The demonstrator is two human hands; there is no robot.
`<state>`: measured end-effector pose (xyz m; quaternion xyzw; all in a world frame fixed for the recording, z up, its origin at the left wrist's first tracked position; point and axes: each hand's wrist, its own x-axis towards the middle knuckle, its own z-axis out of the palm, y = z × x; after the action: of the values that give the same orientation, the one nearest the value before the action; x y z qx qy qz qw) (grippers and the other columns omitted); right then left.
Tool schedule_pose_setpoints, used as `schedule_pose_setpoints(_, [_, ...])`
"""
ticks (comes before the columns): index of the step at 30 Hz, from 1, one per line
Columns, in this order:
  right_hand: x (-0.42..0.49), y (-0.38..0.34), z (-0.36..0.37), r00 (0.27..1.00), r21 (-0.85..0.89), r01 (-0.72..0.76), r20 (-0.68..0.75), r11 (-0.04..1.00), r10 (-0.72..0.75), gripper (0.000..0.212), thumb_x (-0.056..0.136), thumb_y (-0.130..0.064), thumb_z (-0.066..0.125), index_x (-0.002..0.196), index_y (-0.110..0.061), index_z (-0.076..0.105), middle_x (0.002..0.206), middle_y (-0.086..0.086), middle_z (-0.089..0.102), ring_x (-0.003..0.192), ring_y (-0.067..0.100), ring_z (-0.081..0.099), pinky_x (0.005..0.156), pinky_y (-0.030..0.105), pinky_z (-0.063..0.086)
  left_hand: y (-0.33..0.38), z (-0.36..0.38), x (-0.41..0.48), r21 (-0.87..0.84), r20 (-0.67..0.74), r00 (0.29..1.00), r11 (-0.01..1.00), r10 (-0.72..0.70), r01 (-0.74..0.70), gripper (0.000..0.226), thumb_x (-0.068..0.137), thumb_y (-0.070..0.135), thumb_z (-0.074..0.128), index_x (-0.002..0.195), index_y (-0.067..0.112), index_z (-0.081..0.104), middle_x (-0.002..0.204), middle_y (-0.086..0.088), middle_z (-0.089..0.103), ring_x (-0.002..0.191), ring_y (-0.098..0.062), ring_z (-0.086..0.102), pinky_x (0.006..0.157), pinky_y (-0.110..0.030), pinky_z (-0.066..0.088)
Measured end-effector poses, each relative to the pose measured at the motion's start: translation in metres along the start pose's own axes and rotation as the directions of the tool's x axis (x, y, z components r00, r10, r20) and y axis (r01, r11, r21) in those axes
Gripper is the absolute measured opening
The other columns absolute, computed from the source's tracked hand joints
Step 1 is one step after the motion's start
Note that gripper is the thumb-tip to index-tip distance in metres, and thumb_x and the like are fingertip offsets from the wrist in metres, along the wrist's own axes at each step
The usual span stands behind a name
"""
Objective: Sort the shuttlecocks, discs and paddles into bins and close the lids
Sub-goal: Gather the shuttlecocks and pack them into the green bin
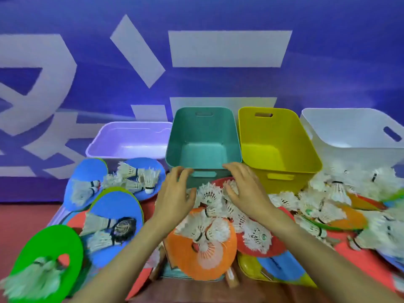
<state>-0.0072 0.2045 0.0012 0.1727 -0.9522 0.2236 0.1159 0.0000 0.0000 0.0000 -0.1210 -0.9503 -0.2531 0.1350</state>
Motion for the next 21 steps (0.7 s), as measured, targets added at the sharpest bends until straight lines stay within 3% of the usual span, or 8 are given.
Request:
schedule_pose_setpoints(3, [-0.012,0.012,0.020,0.998,-0.010,-0.069,-0.002,0.998,0.069,0.037,0.091,-0.022,0.055,0.127,-0.013,0.050,0.126,0.003,0.051,0.121,0.021,0.043,0.101,0.032,0.035,-0.004,0.020,-0.008,0.056,0.118,0.993,0.998,-0.017,0.011,0.027,0.088,0.025,0.058,0.113,0.016,0.062,0.110,-0.003,0.056,0.105,-0.026,0.054,0.084,-0.035,0.043])
schedule_pose_setpoints(5, [-0.022,0.017,0.031,0.989,-0.067,-0.119,0.081,0.991,0.124,0.035,0.091,-0.025,0.053,0.124,-0.013,0.051,0.123,0.003,0.050,0.119,0.023,0.043,0.099,0.033,0.035,-0.003,0.034,-0.011,0.111,0.200,0.980,0.994,-0.005,-0.018,0.030,0.090,0.030,0.055,0.117,0.020,0.062,0.116,0.001,0.057,0.110,-0.022,0.050,0.089,-0.033,0.039])
schedule_pose_setpoints(8, [-0.027,0.027,0.041,0.977,-0.195,-0.135,0.139,0.972,0.164,0.038,0.087,-0.021,0.057,0.123,-0.012,0.054,0.118,0.004,0.051,0.118,0.024,0.043,0.100,0.033,0.035,0.002,0.052,-0.009,0.208,0.205,0.976,0.971,0.074,-0.118,0.036,0.091,0.030,0.051,0.126,0.024,0.057,0.125,0.005,0.054,0.117,-0.019,0.044,0.096,-0.033,0.031])
schedule_pose_setpoints(12, [-0.022,0.034,0.055,0.986,-0.401,-0.111,0.070,0.909,0.151,0.039,0.050,-0.012,0.085,0.086,-0.017,0.072,0.086,-0.001,0.063,0.090,0.021,0.059,0.082,0.033,0.048,0.007,0.069,-0.003,0.331,0.283,0.956,0.928,0.076,-0.172,0.025,0.091,0.021,0.052,0.112,0.023,0.066,0.116,0.005,0.058,0.110,-0.018,0.045,0.092,-0.034,0.027])
schedule_pose_setpoints(16, [-0.024,0.038,0.052,0.999,-0.353,-0.029,-0.042,0.935,0.015,0.031,0.051,-0.008,0.086,0.075,-0.017,0.068,0.079,-0.002,0.062,0.088,0.021,0.057,0.086,0.032,0.034,0.005,0.067,0.001,0.293,0.101,0.976,0.931,0.194,-0.216,0.007,0.070,0.021,0.078,0.074,0.024,0.073,0.079,0.009,0.065,0.077,-0.017,0.055,0.075,-0.031,0.029])
schedule_pose_setpoints(17, [-0.027,0.040,0.046,0.995,-0.310,0.012,-0.093,0.951,-0.043,0.027,0.058,-0.006,0.083,0.077,-0.016,0.066,0.081,-0.001,0.062,0.089,0.022,0.055,0.086,0.032,0.034,0.004,0.064,0.001,0.254,0.027,0.971,0.937,0.240,-0.238,0.002,0.075,0.023,0.073,0.073,0.023,0.072,0.078,0.009,0.064,0.076,-0.017,0.055,0.074,-0.030,0.029])
schedule_pose_setpoints(19, [-0.032,0.039,0.029,0.970,-0.235,0.098,-0.195,0.967,-0.146,0.012,0.074,-0.007,0.071,0.082,-0.013,0.064,0.085,0.001,0.061,0.094,0.021,0.051,0.086,0.031,0.036,0.007,0.051,0.000,0.176,-0.103,0.956,0.951,0.275,-0.255,0.017,0.085,0.030,0.057,0.078,0.021,0.071,0.081,0.009,0.064,0.079,-0.015,0.051,0.074,-0.029,0.030])
schedule_pose_setpoints(21, [-0.034,0.039,0.010,0.938,-0.168,0.157,-0.283,0.973,-0.200,0.006,0.084,-0.013,0.060,0.087,-0.011,0.066,0.088,0.002,0.063,0.096,0.021,0.051,0.085,0.031,0.039,0.013,0.036,0.000,0.078,-0.211,0.938,0.961,0.274,-0.264,0.020,0.087,0.032,0.055,0.084,0.019,0.071,0.084,0.008,0.063,0.083,-0.013,0.049,0.075,-0.027,0.030])
